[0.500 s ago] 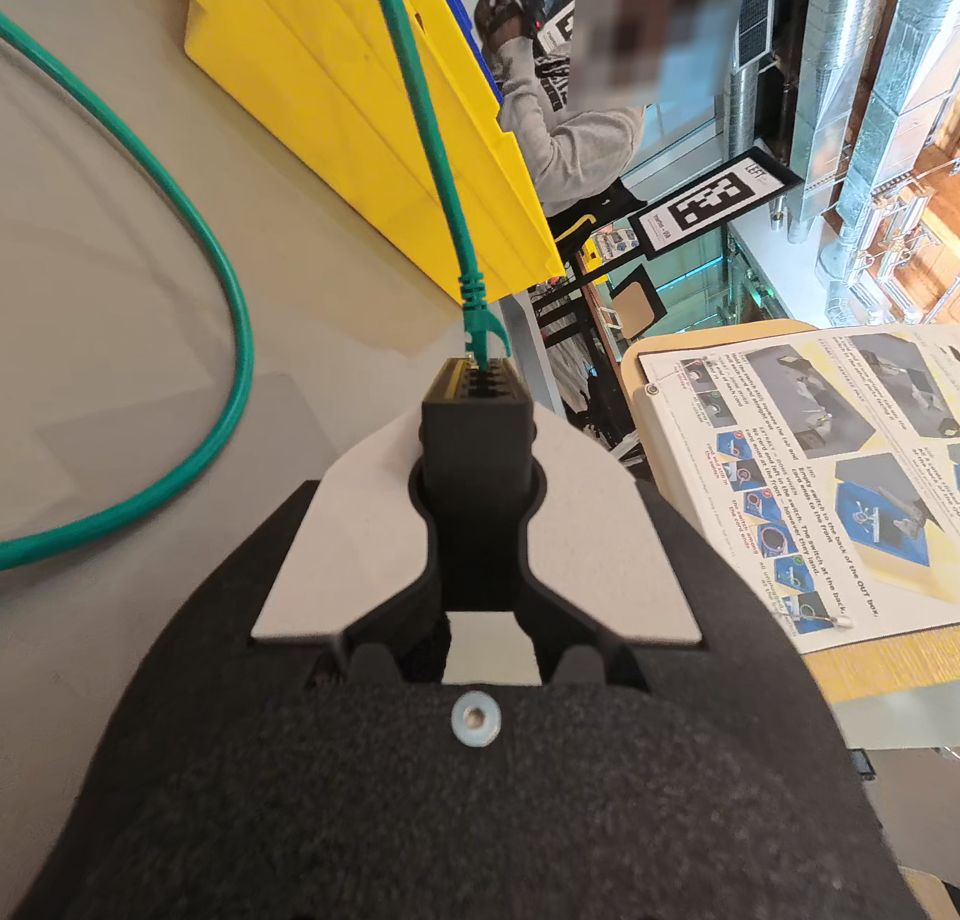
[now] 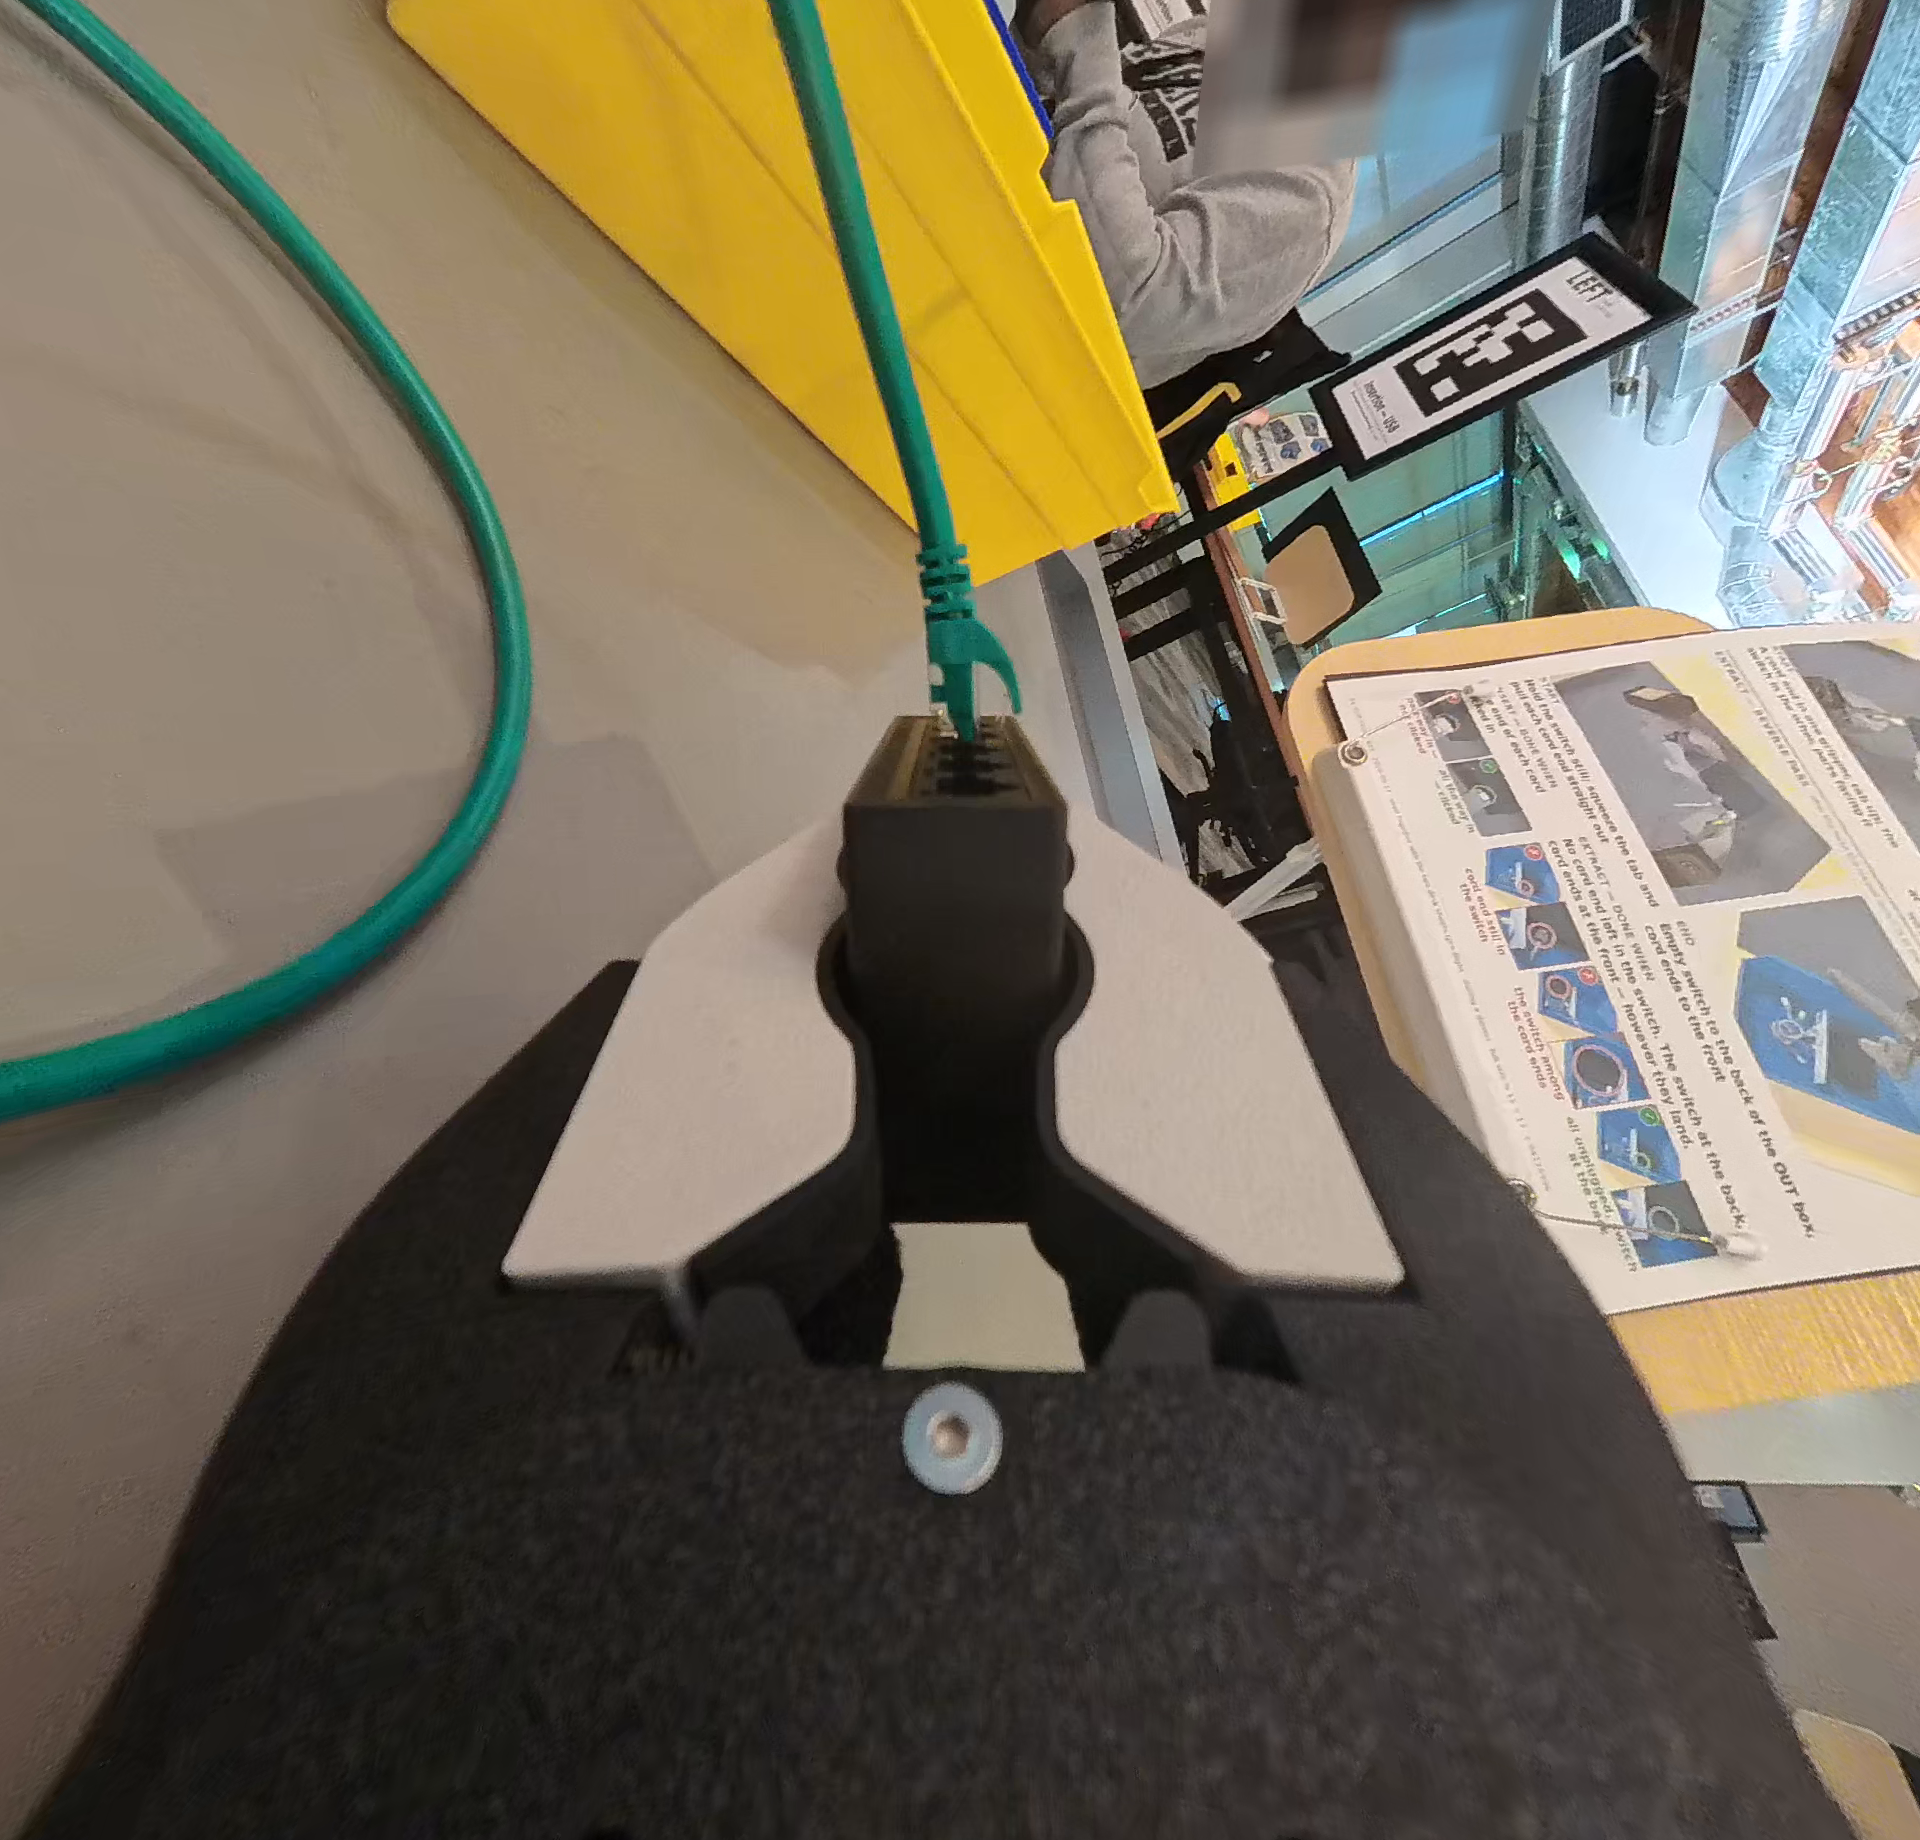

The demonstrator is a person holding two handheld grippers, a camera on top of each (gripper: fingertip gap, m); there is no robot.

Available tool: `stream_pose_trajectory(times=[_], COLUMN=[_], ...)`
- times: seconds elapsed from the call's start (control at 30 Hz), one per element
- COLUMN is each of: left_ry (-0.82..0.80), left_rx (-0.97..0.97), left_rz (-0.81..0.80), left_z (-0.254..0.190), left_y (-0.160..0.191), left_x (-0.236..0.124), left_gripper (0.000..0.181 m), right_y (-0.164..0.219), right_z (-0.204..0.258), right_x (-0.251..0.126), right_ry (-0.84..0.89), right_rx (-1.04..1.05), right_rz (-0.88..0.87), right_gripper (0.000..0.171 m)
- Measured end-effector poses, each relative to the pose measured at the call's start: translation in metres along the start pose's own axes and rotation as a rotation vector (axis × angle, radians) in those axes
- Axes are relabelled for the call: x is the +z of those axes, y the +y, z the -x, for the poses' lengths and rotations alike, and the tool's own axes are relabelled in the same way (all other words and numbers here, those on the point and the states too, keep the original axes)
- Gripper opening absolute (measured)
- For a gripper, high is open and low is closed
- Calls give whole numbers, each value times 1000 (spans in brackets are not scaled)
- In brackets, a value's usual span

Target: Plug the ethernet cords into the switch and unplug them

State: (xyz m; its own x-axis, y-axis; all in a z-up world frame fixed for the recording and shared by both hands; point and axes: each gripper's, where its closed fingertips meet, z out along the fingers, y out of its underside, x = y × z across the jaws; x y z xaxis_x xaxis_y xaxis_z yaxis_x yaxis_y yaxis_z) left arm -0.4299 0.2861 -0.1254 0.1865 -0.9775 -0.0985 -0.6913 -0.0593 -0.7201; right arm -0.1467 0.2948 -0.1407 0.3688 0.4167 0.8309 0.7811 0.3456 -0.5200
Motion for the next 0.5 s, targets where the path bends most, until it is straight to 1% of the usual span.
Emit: stream_pose_trajectory(times=[0.1,0.17,0.23,0.3,0.4,0.43,0.5], left_ry=[-115,-212,-297,-331,-325,-348,-447], left_rx=[87,167,251,285,239,222,194], left_rz=[64,120,122,91,-26,-46,-63], left_z=[11,20,25,27,36,47,78], left_y=[15,23,20,9,-21,-31,-55], left_x=[7,9,7,-2,-28,-41,-75], left_gripper=[28,11,7,6,6,6,5], right_y=[1,1,2,2,2,2,2], right_z=[1,2,3,3,3,4,4], right_x=[2,2,3,3,4,4,3], right_ry=[-10,-14,-17,-17,-19,-21,-19], right_rx=[3,1,-1,-2,-1,0,0], right_rz=[4,6,11,14,15,15,15], right_gripper=[30,30,30,30,30,30,30])
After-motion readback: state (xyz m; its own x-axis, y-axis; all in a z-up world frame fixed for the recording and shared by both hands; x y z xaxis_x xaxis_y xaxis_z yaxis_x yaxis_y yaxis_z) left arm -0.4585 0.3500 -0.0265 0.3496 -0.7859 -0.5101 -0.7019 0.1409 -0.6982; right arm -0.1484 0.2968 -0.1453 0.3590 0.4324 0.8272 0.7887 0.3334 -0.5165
